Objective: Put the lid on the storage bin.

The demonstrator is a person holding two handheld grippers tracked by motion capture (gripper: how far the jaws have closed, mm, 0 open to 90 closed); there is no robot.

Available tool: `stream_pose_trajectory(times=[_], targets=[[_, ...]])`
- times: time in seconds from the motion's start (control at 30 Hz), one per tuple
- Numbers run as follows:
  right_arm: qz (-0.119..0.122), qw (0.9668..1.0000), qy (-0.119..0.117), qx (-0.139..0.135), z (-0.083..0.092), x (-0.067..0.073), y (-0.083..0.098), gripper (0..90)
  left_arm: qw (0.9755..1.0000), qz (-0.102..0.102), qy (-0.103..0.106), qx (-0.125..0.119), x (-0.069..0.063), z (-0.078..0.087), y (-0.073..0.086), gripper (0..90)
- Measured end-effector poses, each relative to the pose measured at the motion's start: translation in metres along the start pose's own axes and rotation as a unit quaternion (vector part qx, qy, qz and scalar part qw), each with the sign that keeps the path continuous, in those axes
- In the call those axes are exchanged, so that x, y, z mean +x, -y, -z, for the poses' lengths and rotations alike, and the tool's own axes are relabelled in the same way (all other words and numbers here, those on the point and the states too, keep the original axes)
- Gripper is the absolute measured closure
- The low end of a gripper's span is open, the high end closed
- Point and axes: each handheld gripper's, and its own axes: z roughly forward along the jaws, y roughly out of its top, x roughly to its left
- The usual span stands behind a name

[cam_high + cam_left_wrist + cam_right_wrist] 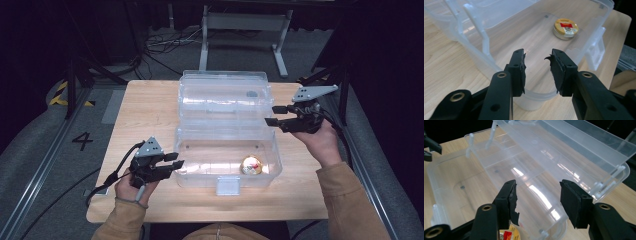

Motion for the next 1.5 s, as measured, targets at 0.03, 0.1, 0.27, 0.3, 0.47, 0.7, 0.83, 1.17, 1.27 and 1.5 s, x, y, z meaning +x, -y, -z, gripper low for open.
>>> stream_pose_trajectory(times=[0.03, 0.1, 0.27, 0.3, 0.47, 0.7, 0.83, 1.17, 1.27, 1.5], targets=[[0.003, 1.0000, -0.004, 0.002, -0.004, -0.002, -0.004, 48.1, 1.0000, -0.001, 0.002, 0.001, -0.001, 0.000, 0.000, 64.0], [0.004, 1.0000, -0.005, 0.004, -0.007, -0.003, -0.007, 48.1, 1.0000, -0.002, 0.007, 0.002, -0.001, 0.000, 0.000, 64.1], [0.007, 0.9996, -0.024, 0.014, -0.024, -0.011, -0.023, 47.0, 0.9996, -0.008, 0.025, 0.008, -0.005, -0.002, 0.000, 64.6], [0.011, 0.9993, -0.030, 0.017, -0.028, -0.012, -0.027, 46.3, 0.9996, -0.009, 0.026, 0.008, -0.006, -0.003, 0.001, 64.7], [0.030, 0.9974, -0.060, 0.028, -0.046, -0.015, -0.045, 44.4, 0.9988, -0.016, 0.042, 0.018, -0.009, -0.009, 0.000, 64.6], [0.049, 0.9948, -0.077, 0.045, -0.067, -0.017, -0.055, 43.7, 0.9981, -0.024, 0.048, 0.031, -0.012, -0.015, 0.002, 64.2], [0.052, 0.9940, -0.069, 0.066, -0.079, -0.015, -0.059, 51.0, 0.9979, -0.024, 0.048, 0.037, -0.013, -0.016, 0.003, 64.1], [0.087, 0.9875, -0.083, 0.102, -0.104, -0.004, -0.065, 61.3, 0.9973, -0.025, 0.055, 0.042, -0.013, -0.019, 0.002, 63.9], [0.081, 0.9877, -0.087, 0.101, -0.107, -0.006, -0.065, 64.5, 0.9971, -0.025, 0.056, 0.045, -0.013, -0.019, 0.002, 64.0], [0.151, 0.9841, -0.009, 0.093, -0.105, 0.010, -0.060, 74.3, 0.9963, -0.041, 0.050, 0.056, -0.018, -0.021, -0.001, 66.0]])
